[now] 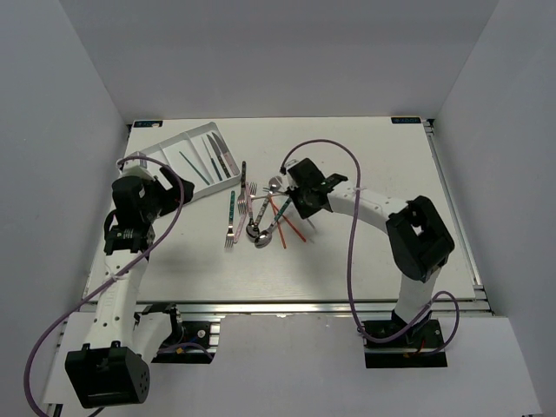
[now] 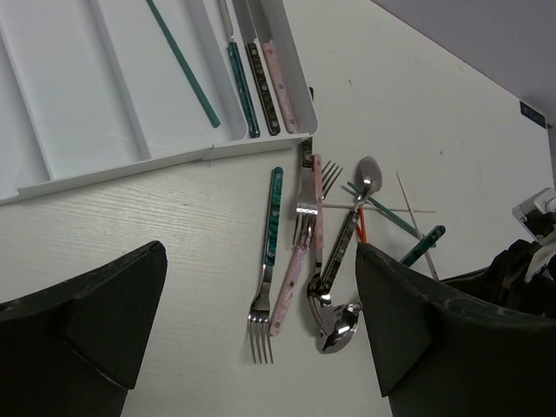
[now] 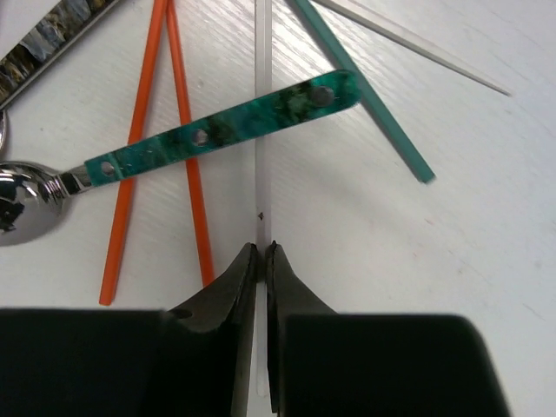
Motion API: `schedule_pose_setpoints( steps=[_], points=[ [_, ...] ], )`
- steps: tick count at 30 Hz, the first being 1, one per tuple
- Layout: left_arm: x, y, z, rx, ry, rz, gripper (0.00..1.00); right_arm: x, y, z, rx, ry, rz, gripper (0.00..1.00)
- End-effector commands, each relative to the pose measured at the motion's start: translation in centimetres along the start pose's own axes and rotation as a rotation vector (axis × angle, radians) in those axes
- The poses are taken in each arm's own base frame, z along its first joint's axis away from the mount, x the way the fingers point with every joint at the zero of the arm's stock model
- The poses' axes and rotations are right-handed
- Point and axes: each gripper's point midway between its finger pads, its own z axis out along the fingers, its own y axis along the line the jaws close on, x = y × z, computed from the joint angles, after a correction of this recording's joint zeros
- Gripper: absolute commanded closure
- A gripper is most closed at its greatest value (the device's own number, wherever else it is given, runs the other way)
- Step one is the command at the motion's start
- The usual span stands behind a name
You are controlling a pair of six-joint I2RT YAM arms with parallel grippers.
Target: Sort the eating utensils into containers
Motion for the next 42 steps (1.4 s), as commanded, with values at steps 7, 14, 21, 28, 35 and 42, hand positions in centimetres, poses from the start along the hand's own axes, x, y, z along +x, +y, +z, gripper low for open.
schedule_pose_setpoints(
  steps=[7, 14, 21, 28, 35, 42],
  points=[
    [-0.2, -4.2, -0.4, 0.230, -0.018, -0.081, 0.02, -1.0, -3.6, -5.2, 0.197, -0.068, 0.064, 0.99],
    [1.0, -12.0, -2.3, 0.595, 0.005, -0.210, 0.02, -4.3, -3.7, -9.6, 0.210, -0.196, 0.147, 1.00],
    [2.4, -19.5, -3.6, 0.770, 0.003, -0.245, 0.02, -6.5, 8.7, -16.3, -0.503, -0.425, 0.112, 1.00],
    [3.3, -20.1, -1.4, 0.707, 0.009, -0.269, 0.11, -6.8, 13.0, -20.6, -0.736, -0.511, 0.086, 1.00],
    [3.3, -21.2, -0.8, 0.740, 0.038, -0.274, 0.62, -7.2, 15.5, -21.0, -0.791, -0.503, 0.046, 1.00],
    [3.5, -18.5, 1.2, 0.538, 0.033, -0.164, 1.00, -9.0, 12.1, -19.0, -0.568, -0.549, 0.147, 0.12]
  ],
)
